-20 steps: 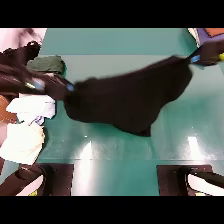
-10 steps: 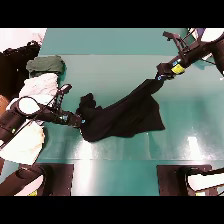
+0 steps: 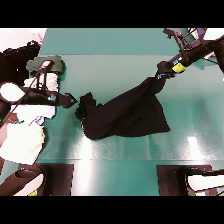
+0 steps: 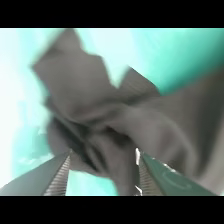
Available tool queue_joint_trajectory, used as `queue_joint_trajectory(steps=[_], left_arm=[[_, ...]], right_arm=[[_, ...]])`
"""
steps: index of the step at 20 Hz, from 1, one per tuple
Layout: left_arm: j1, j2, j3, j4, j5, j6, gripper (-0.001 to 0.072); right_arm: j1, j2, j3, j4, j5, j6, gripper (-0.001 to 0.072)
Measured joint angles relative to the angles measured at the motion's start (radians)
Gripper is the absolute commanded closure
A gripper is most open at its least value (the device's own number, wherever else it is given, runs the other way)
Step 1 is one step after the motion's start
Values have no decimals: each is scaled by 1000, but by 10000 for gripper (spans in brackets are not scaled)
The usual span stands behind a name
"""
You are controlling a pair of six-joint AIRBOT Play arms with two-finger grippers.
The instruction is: Fold the shirts.
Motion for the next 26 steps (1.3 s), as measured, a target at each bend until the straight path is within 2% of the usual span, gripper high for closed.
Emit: queue_joint_trajectory(steps=[3, 10, 16, 17, 18, 19, 26], left_arm=[[33, -94, 14, -6, 21, -14, 206], [49, -383, 23, -195, 63, 19, 206], [50, -470, 42, -287, 115, 27, 209], [50, -475, 51, -288, 122, 29, 339], [51, -478, 63, -288, 126, 29, 557], [51, -480, 72, -291, 126, 30, 659], [51, -484, 100, -303, 114, 72, 680]], right_arm=[[0, 4, 0, 1, 0, 0, 699], [0, 6, 0, 2, 2, 0, 699], [0, 6, 0, 1, 0, 0, 699], [0, 6, 0, 1, -2, 0, 699], [0, 6, 0, 1, -5, 0, 699], [0, 6, 0, 1, -8, 0, 699], [0, 6, 0, 1, -14, 0, 699]])
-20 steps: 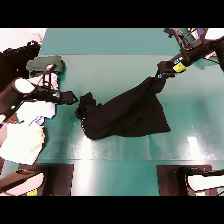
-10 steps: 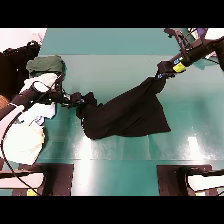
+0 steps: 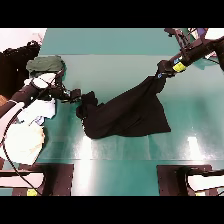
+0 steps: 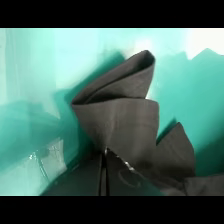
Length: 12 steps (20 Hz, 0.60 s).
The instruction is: Fold the shirts.
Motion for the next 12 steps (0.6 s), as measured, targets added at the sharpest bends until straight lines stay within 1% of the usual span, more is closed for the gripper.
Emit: queue_joint_trajectory(steps=[2, 5, 8, 12], left_arm=[[0, 9, 21, 17, 0, 3, 680], [1, 73, 106, 91, -7, -3, 680], [1, 206, 251, 195, -21, -17, 680], [1, 418, 468, 290, -34, -24, 680]], right_arm=[[0, 5, 0, -1, -1, 0, 699], [0, 43, 0, -32, -10, 0, 699], [0, 132, 1, -71, -43, -1, 699], [-1, 292, 21, -93, -147, -1, 699]])
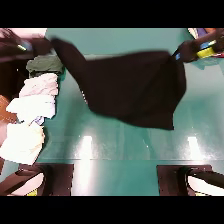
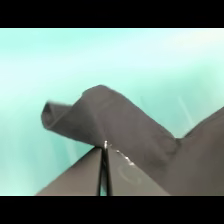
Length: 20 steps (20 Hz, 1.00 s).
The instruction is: Fold the shirts.
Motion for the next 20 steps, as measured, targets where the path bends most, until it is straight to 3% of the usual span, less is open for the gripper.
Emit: queue_joint_trajectory(steps=[6, 10, 15, 20], left_arm=[[0, 257, 271, 44, -13, -9, 680], [0, 326, 430, 47, -29, -22, 680], [-1, 326, 519, 95, -42, -31, 681], [-1, 172, 534, 172, -126, -68, 680]], right_arm=[[0, 187, 156, -9, -102, 0, 699], [0, 308, 168, -60, -139, 3, 699], [0, 385, 170, -137, -149, 48, 699], [0, 265, 213, -161, -31, 90, 699]])
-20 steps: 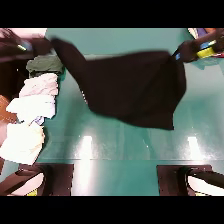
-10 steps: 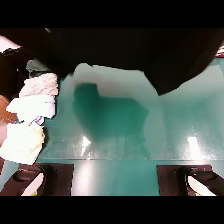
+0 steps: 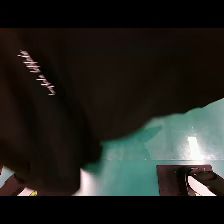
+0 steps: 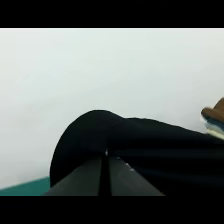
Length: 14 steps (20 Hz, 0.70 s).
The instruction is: Fold the shirts.
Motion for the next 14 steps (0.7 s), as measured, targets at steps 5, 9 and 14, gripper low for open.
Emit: queue_joint_trajectory(steps=[5, 9, 14], left_arm=[[0, -320, 3, 45, -149, -40, 679], [0, -610, 3, 56, -211, -53, 679], [0, -859, 3, 51, -196, -60, 560]], right_arm=[[0, -194, -178, -8, 69, 20, 699], [-9, -376, -311, -8, 21, 3, 698], [-60, -564, -338, 4, -82, -11, 698]])
